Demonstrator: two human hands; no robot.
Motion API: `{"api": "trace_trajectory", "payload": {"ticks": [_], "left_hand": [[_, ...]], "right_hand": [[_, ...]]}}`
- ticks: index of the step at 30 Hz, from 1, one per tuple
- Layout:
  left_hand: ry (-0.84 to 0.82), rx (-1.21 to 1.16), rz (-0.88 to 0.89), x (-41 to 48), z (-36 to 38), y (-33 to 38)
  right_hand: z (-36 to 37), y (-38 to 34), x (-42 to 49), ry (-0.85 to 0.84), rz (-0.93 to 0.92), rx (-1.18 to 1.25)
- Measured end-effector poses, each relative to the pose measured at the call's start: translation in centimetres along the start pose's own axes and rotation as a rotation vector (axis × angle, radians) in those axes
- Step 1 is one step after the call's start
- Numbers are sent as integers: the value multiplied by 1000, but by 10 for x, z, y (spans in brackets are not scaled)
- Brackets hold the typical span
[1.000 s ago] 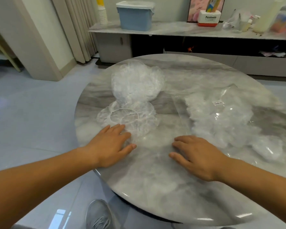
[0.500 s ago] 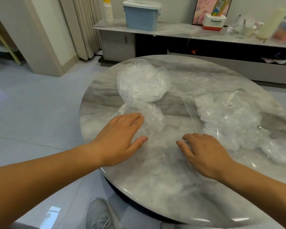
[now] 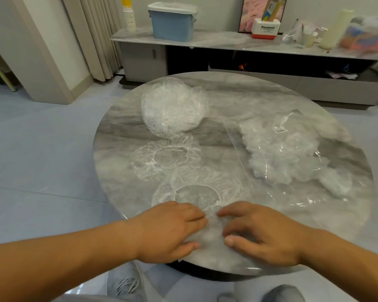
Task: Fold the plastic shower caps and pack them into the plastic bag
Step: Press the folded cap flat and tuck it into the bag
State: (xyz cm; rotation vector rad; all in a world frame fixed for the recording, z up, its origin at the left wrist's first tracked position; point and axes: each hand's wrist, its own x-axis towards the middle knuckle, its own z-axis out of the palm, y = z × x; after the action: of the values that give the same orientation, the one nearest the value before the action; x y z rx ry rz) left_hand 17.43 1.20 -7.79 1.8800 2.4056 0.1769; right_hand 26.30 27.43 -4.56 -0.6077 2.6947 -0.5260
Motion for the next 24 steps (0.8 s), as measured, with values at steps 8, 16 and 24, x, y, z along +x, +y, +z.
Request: {"api": "trace_trajectory", "payload": {"ticks": [8,16,24], "left_hand": [[144,-680,-430,3,-11,-11],[153,-924,-712,16,-19,-33],[107,-896,-810,26,-13,-51]], "right_hand": [[-3,-2,3,60,-15,103],[-7,1,36,175,129,258],[-3,17,51,159,246,268]]}}
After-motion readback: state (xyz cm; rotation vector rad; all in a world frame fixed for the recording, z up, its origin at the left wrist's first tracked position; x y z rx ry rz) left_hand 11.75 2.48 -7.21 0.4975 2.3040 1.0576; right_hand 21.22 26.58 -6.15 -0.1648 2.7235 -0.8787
